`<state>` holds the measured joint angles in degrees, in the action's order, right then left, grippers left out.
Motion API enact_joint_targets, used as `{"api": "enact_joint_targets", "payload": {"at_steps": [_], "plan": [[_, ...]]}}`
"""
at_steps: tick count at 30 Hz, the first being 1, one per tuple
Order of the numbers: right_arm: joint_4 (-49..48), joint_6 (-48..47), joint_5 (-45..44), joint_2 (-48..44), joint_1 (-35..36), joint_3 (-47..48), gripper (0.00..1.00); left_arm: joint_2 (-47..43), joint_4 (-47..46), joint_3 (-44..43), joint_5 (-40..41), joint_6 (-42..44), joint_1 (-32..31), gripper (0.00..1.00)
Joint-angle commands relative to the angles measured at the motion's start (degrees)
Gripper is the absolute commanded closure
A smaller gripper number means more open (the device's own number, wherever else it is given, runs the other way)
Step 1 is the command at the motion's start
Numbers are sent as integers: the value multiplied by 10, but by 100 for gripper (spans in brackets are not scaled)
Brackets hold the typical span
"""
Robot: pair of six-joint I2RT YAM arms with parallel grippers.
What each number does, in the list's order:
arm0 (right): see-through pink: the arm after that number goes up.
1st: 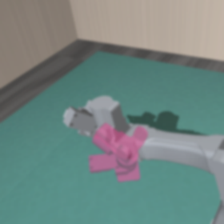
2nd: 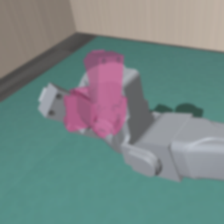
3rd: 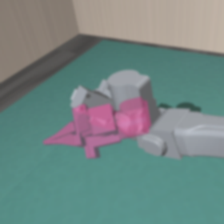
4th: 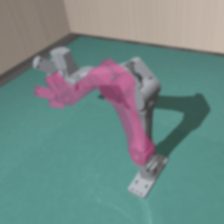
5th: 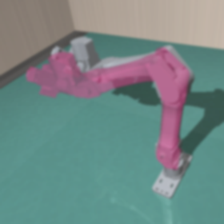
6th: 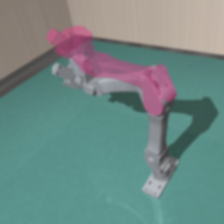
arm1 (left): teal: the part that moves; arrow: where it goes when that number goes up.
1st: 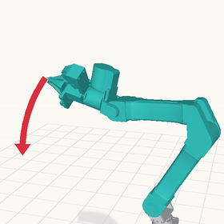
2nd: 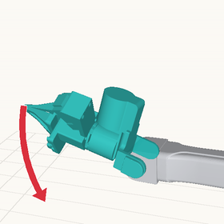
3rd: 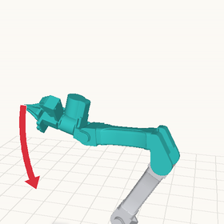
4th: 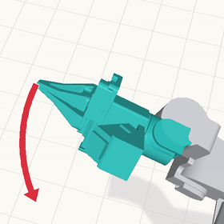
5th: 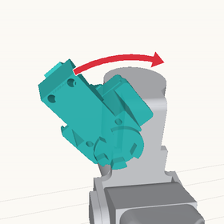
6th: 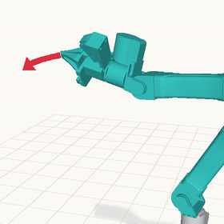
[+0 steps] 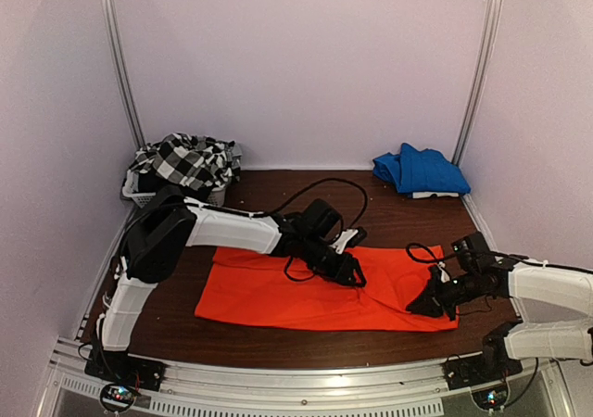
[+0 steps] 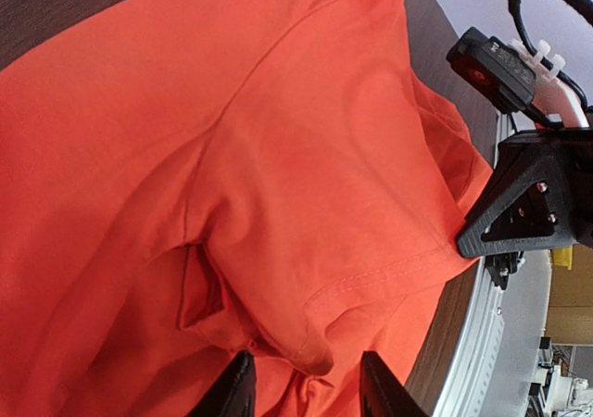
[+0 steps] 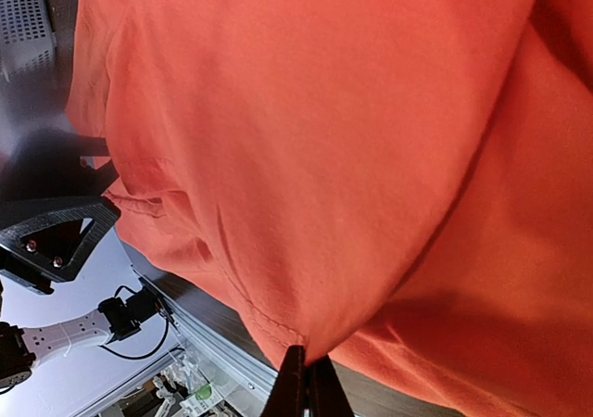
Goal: Fold and stack the mixed laundry pile
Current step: Smooth out the rectangle-folded T-shirt at the center of the board.
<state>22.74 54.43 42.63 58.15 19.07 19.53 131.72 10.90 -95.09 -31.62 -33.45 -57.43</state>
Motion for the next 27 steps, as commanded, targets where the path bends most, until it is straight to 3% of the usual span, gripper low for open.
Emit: {"api": "enact_joint_targets", "payload": {"at_steps": [1,6,12,27], "plan": [[-15,15,0,-5,15,-5,100,13,-4,-21,-3,6,3,63],[-22,19,6,-5,24,3,100,33,17,-43,-3,7,3,73],[-17,19,14,-6,26,17,100,27,22,-55,-12,6,5,100],[-44,-6,36,56,53,14,100,32,101,-78,-52,21,39,97]]}}
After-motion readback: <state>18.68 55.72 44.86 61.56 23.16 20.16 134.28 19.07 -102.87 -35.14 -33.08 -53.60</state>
